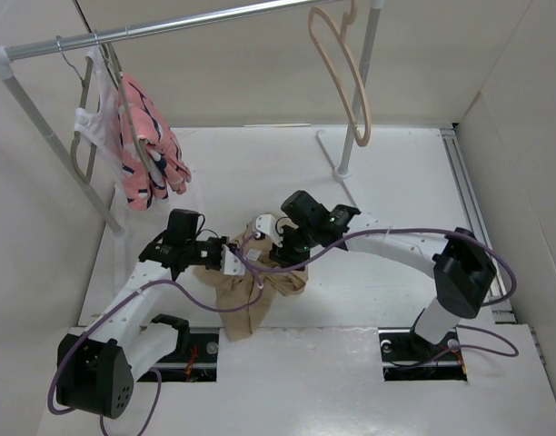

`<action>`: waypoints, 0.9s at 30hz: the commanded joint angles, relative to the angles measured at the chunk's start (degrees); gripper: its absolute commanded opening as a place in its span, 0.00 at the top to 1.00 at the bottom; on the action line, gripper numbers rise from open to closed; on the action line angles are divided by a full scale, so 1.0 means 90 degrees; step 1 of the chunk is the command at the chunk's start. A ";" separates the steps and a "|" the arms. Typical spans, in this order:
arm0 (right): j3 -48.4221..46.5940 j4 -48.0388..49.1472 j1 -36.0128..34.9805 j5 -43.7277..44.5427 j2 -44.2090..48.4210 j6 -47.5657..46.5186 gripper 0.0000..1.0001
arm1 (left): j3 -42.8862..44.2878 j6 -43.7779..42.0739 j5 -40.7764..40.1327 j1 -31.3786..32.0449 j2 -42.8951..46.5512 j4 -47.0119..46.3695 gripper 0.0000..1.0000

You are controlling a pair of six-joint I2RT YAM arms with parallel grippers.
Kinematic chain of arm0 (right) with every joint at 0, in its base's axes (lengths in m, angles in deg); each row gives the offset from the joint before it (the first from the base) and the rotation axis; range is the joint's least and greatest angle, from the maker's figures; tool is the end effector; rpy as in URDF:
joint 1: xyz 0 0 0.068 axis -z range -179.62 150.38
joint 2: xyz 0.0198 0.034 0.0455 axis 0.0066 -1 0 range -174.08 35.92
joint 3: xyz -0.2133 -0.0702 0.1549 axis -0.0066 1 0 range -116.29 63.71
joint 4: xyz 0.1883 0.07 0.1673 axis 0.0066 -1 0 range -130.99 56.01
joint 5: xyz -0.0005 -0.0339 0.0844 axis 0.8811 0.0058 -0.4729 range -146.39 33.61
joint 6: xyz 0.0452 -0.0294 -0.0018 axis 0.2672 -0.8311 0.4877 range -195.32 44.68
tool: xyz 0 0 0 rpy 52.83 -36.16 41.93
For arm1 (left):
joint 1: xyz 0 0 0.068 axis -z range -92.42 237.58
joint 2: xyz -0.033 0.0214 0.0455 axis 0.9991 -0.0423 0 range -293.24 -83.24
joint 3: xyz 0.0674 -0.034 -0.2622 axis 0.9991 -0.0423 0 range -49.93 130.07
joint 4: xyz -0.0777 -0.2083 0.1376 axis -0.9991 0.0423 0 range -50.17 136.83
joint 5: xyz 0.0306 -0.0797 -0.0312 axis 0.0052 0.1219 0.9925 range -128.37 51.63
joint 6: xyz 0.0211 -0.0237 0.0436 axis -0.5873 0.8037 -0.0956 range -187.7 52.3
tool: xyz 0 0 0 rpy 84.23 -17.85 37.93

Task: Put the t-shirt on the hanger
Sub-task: Move the tshirt to the center of the board

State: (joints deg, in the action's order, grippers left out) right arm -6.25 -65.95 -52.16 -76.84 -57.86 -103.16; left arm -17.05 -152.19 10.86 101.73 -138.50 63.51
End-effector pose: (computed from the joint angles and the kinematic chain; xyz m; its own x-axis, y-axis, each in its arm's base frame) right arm 0.2008 0.2824 0.2440 -0.0417 -0.7738 -0.6321 -0.9982 0.0596 -0.0071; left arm 0.1742 -0.0717 0.2227 0.5990 0.5193 -0.6095 0.7593 -0.1267 0.6383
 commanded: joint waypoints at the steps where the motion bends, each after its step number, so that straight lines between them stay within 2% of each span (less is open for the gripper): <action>1: -0.0030 0.0485 -0.0013 -0.0053 -0.0360 0.0074 0.47 | 0.0184 0.0461 0.0213 -0.0030 0.0135 -0.0239 1.00; 2: -0.0030 0.0650 -0.0013 0.0131 -0.0555 0.0162 0.59 | 0.0184 0.0462 0.0213 -0.0030 0.0135 -0.0239 1.00; 3: 0.0028 0.0709 -0.0013 0.0240 -0.0557 0.0269 0.82 | 0.0184 0.0558 0.0213 -0.0030 0.0135 -0.0239 1.00; 5: 0.0028 0.0836 -0.0013 0.0319 -0.0557 0.0475 0.98 | 0.0261 0.0812 0.0291 -0.0030 0.0193 -0.0239 1.00; 6: 0.0096 0.0905 0.0045 0.0377 -0.0499 0.0534 1.00 | 0.0262 0.0900 0.0291 -0.0030 0.0193 -0.0239 0.99; 7: 0.0097 0.0983 0.0046 0.0377 -0.0305 0.0650 1.00 | 0.0320 0.0998 0.0349 -0.0030 0.0193 -0.0239 0.89; 8: 0.0029 0.0983 0.0143 0.0377 -0.0187 0.0709 1.00 | 0.0379 0.1202 0.0350 -0.0030 0.0193 -0.0239 0.59; 9: -0.0059 0.0925 0.0211 0.0377 -0.0060 0.0710 1.00 | 0.0379 0.1330 0.0437 -0.0030 0.0193 -0.0239 0.46; 12: -0.0760 0.0545 0.0407 0.0319 0.0496 0.0788 1.00 | 0.0672 0.1769 0.0700 -0.0030 0.0135 -0.0239 0.23; 17: -0.2176 -0.0080 0.0407 0.0465 0.1229 0.0651 1.00 | 0.0790 0.2481 0.0926 -0.0030 0.0076 -0.0423 0.18; 24: -0.2832 -0.0228 0.0407 0.0153 0.1503 0.0651 1.00 | 0.0594 0.3604 0.1121 -0.0030 0.0018 -0.1419 0.08; 26: -0.2950 -0.0101 0.0407 0.0153 0.1572 0.0739 1.00 | 0.0526 0.4239 0.1179 -0.0030 0.0018 -0.1897 0.07; 27: -0.3047 0.0025 0.0407 0.0153 0.1630 0.0817 1.00 | 0.0526 0.4386 0.1238 -0.0030 0.0018 -0.2034 0.01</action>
State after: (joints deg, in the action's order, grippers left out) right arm -31.42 -66.63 -48.33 -74.26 -43.17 -97.15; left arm -11.93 -120.98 18.43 101.71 -138.63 51.92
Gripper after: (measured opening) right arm 0.047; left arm 0.973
